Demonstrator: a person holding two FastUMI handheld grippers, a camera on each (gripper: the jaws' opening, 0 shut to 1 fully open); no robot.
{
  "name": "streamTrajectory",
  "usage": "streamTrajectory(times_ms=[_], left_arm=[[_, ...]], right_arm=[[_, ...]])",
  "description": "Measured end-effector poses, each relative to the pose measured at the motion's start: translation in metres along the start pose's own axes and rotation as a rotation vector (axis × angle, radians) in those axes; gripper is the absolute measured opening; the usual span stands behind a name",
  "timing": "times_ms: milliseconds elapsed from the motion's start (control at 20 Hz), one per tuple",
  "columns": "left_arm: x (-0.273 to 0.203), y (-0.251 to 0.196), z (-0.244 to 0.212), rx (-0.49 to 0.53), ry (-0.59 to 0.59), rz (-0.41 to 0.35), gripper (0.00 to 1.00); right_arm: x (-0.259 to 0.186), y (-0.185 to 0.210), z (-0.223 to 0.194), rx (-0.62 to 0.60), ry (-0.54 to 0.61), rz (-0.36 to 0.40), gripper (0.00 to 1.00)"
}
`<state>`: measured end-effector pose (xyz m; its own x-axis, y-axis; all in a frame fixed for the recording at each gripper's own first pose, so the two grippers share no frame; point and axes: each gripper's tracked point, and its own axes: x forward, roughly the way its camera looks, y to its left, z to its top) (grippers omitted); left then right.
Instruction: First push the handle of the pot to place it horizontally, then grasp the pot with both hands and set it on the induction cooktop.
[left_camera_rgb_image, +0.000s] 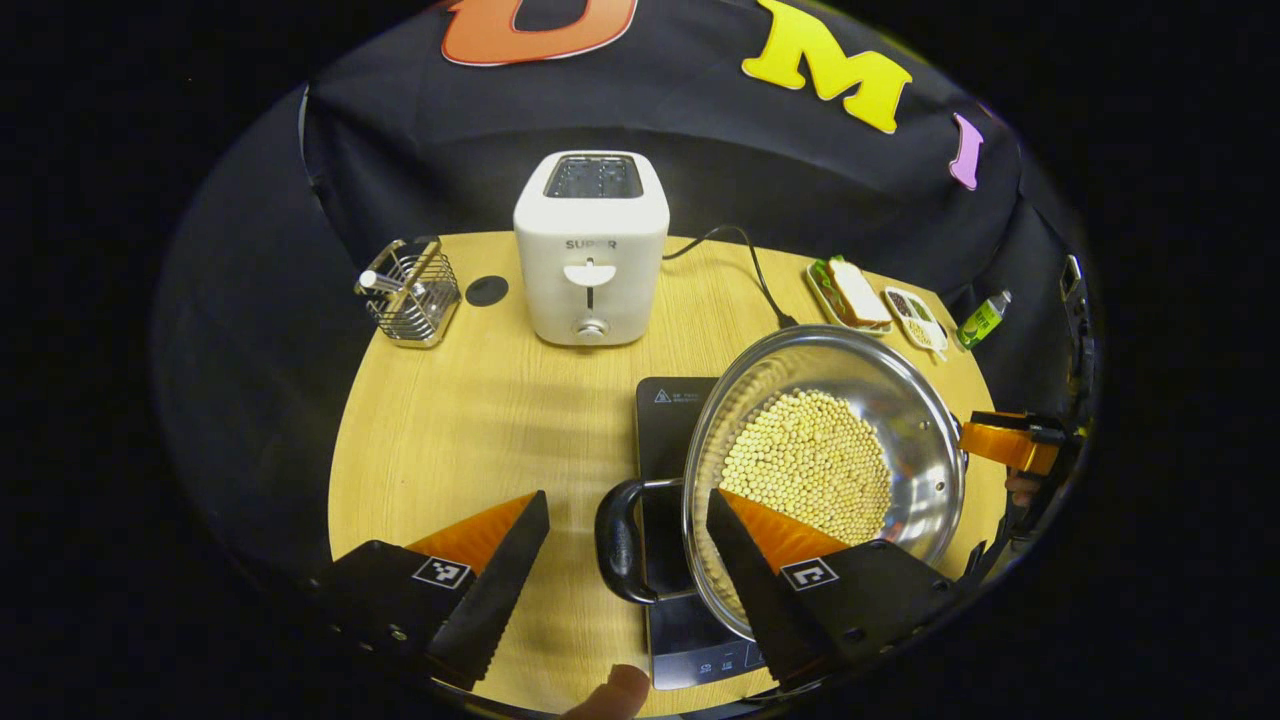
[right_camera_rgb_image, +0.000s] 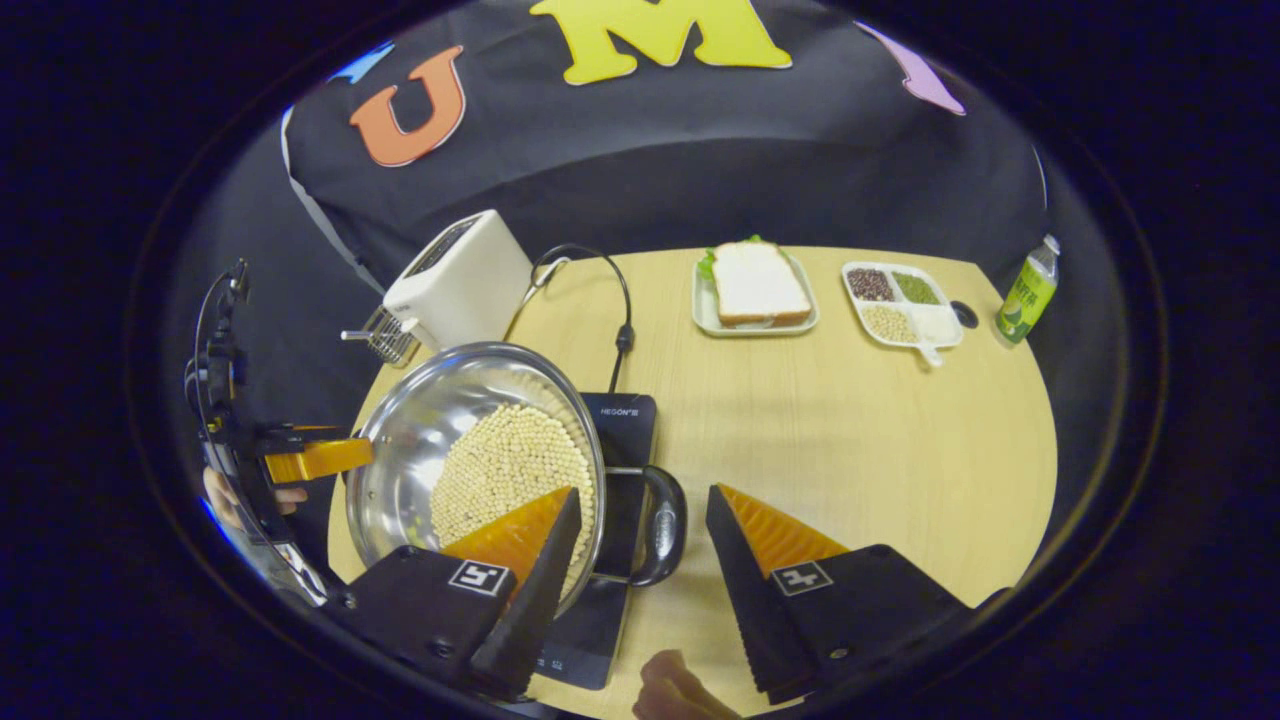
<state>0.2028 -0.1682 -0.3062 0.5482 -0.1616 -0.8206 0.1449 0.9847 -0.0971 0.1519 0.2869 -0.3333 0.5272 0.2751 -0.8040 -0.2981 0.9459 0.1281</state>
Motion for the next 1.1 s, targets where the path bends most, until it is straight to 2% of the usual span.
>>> streamTrajectory(times_ms=[300,500,650,800,900,1100], left_arm=[[-0.098,-0.031,0.003,0.038,-0.209,0.03,0.96],[-0.159,-0.074,-0.007,0.1,-0.353,0.047,0.96],[-0.202,-0.112,-0.006,0.134,-0.509,0.054,0.96],[-0.237,-0.145,-0.016,0.086,-0.605,0.017,0.96],[-0.256,-0.152,-0.016,0.066,-0.681,0.028,0.95],[-0.295,-0.161,-0.017,0.034,-0.822,0.032,0.96]], right_arm=[[-0.079,-0.01,0.006,-0.044,-0.219,-0.024,0.82],[-0.139,-0.028,-0.001,-0.067,-0.353,-0.066,0.84],[-0.189,-0.046,-0.003,-0.082,-0.474,-0.114,0.83],[-0.241,-0.063,-0.009,-0.114,-0.59,-0.187,0.86],[-0.275,-0.066,-0.011,-0.131,-0.673,-0.219,0.86],[-0.331,-0.07,-0.021,-0.117,-0.792,-0.234,0.91]])
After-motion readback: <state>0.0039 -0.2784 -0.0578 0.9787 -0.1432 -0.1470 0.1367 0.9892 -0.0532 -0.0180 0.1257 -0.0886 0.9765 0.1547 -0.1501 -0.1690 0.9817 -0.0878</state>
